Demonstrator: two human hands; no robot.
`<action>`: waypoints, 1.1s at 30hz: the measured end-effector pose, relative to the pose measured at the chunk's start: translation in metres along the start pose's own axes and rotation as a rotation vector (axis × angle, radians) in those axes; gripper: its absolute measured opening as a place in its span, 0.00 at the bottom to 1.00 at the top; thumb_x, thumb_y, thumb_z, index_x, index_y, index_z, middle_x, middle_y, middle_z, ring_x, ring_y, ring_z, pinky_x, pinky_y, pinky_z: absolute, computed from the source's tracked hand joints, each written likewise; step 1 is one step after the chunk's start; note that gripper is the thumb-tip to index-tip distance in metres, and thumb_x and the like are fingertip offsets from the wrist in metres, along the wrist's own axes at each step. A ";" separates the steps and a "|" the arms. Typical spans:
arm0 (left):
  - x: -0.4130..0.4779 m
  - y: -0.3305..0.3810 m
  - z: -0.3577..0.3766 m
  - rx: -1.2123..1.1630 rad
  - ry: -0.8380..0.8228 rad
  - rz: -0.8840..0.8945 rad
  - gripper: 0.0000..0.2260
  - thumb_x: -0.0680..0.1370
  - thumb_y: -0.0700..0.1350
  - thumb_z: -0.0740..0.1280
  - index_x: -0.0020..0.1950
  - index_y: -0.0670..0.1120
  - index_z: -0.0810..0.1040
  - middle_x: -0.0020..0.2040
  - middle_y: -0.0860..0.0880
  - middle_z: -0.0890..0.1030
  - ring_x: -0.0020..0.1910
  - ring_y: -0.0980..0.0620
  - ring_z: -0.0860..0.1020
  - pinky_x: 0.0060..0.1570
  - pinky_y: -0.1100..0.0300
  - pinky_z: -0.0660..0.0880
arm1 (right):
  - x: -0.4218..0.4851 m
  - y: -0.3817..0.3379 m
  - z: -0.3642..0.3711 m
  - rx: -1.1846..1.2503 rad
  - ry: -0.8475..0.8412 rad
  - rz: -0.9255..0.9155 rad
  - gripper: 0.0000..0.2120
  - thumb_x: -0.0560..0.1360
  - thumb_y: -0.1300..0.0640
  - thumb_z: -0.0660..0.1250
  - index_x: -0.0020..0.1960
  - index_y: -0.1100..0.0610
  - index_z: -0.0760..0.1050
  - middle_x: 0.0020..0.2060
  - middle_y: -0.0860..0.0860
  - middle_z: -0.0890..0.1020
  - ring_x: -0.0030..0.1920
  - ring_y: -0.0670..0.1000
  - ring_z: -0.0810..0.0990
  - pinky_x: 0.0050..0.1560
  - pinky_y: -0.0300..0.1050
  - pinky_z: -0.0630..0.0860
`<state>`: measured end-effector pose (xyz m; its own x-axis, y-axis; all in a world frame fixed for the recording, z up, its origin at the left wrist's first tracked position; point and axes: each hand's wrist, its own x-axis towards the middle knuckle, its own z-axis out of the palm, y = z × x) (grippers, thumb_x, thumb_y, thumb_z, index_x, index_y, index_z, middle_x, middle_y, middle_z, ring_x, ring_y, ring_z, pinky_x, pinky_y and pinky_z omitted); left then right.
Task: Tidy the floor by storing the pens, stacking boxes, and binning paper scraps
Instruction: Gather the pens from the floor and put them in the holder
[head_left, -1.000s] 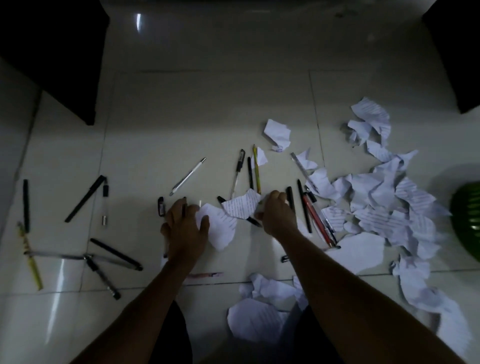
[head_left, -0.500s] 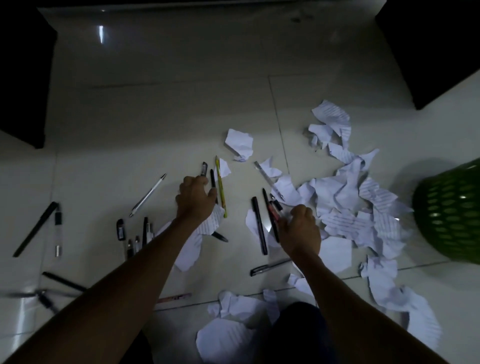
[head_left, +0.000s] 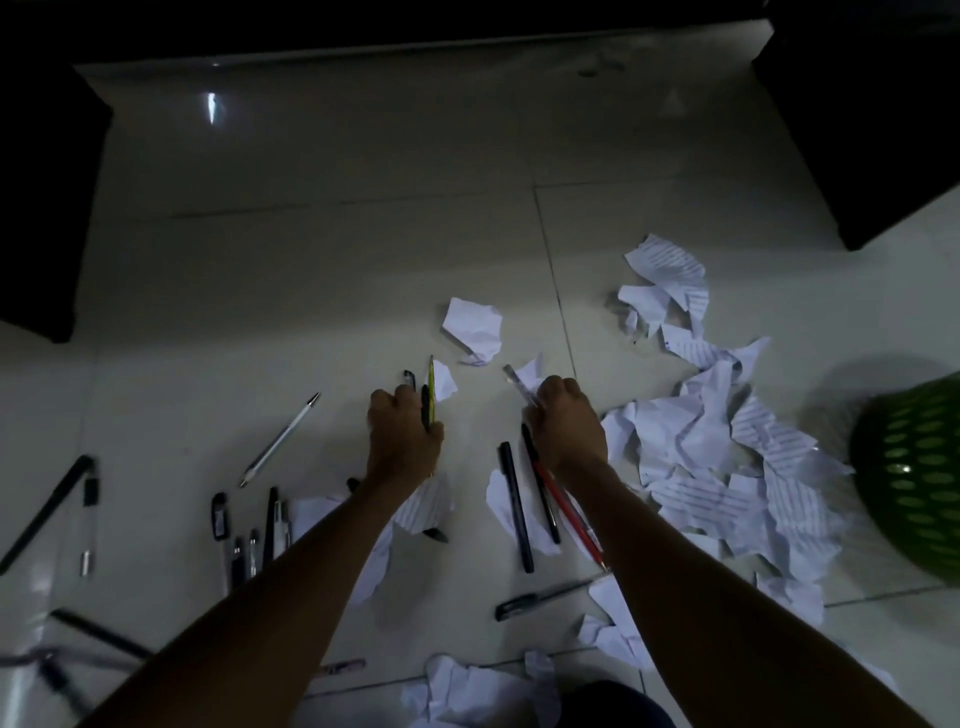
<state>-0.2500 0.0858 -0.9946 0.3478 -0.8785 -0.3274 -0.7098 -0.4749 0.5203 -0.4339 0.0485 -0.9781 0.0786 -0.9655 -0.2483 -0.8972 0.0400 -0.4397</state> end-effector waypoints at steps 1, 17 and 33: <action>-0.001 0.001 0.001 -0.016 -0.003 0.003 0.14 0.73 0.38 0.69 0.55 0.36 0.71 0.56 0.36 0.69 0.56 0.37 0.70 0.56 0.50 0.69 | 0.003 -0.001 0.001 -0.016 -0.016 0.000 0.09 0.78 0.59 0.61 0.55 0.62 0.73 0.52 0.59 0.77 0.52 0.59 0.77 0.50 0.50 0.75; -0.017 0.003 -0.005 -0.020 -0.004 -0.141 0.20 0.71 0.31 0.65 0.62 0.33 0.66 0.59 0.33 0.72 0.58 0.35 0.73 0.58 0.48 0.71 | -0.028 0.020 -0.017 0.137 -0.049 0.077 0.09 0.74 0.65 0.61 0.53 0.68 0.67 0.52 0.62 0.72 0.50 0.60 0.73 0.40 0.40 0.59; -0.007 -0.015 -0.028 -0.085 0.020 -0.068 0.11 0.79 0.35 0.59 0.58 0.29 0.68 0.58 0.29 0.72 0.57 0.33 0.72 0.58 0.46 0.68 | -0.075 0.029 -0.009 -0.107 -0.227 0.138 0.21 0.70 0.45 0.68 0.55 0.58 0.71 0.51 0.55 0.79 0.53 0.57 0.79 0.50 0.46 0.74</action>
<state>-0.2251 0.0979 -0.9779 0.4064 -0.8446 -0.3487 -0.6301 -0.5354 0.5624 -0.4698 0.1195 -0.9648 0.0375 -0.8699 -0.4917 -0.9461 0.1275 -0.2976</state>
